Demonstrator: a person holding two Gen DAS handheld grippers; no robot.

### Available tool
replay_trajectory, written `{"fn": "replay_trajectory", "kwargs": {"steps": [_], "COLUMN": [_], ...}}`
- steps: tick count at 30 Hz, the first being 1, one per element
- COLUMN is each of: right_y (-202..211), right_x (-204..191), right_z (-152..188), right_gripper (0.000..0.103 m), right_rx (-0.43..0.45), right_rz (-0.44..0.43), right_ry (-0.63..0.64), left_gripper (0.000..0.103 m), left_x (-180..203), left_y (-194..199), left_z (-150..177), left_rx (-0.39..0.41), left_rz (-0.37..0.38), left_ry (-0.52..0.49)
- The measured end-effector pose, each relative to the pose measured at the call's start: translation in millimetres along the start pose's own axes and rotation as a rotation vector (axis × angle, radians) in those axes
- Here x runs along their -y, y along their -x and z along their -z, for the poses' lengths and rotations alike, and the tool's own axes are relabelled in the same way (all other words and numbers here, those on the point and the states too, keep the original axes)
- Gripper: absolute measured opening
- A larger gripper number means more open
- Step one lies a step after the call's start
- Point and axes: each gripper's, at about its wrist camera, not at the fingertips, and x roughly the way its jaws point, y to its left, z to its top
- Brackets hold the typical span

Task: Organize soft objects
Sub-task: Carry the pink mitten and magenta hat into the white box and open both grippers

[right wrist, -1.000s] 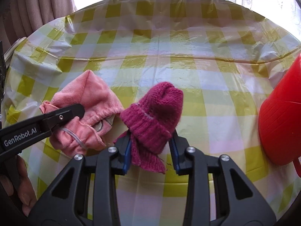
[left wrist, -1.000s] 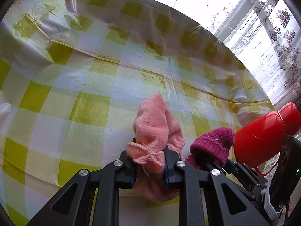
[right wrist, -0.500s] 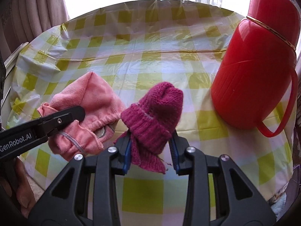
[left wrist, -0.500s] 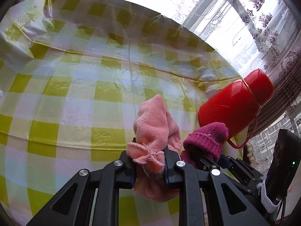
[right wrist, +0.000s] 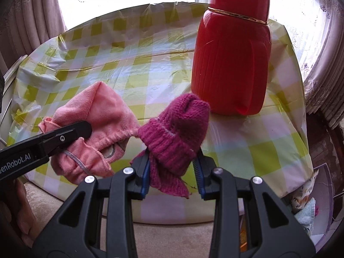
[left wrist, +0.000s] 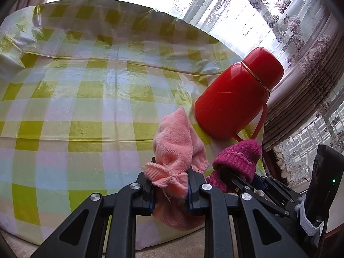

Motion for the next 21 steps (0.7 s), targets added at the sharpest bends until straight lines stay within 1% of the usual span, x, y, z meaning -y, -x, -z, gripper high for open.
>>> {"fn": "replay_trajectory", "kwargs": {"steps": [4,7,10,12,18,21], "right_y": [4.7,5.5,5.0,3.7,-7.0,-15.9], "right_x": [5.4,5.6,3.1,0.7,-12.9,-16.2], "right_z": [5.7,11.5,17.6,21.3,31.0,34.9], "right_gripper": [0.038,0.038,0.038,0.038,0.038,0.038], "right_rx": [-0.013,-0.04,-0.062,-0.079,-0.131,-0.163], "right_rz": [-0.009,-0.03,-0.051,-0.071,-0.083,-0.081], "right_ry": [0.006,0.021,0.038,0.048,0.106,0.121], "left_gripper": [0.022,0.022,0.022,0.022,0.022,0.027], "left_x": [1.6,1.2,-4.3,-8.0,-19.6,-23.6], "left_y": [1.0,0.0,1.4,3.7,0.8,-5.2], "left_z": [10.0,20.1,28.0,32.2,45.2,47.6], "left_rx": [-0.016,-0.039,-0.053,-0.058,-0.101,-0.135], "left_rz": [-0.02,-0.041,-0.083,-0.127,-0.192,-0.222], "left_ry": [0.008,0.022,0.044,0.053,0.072,0.084]}}
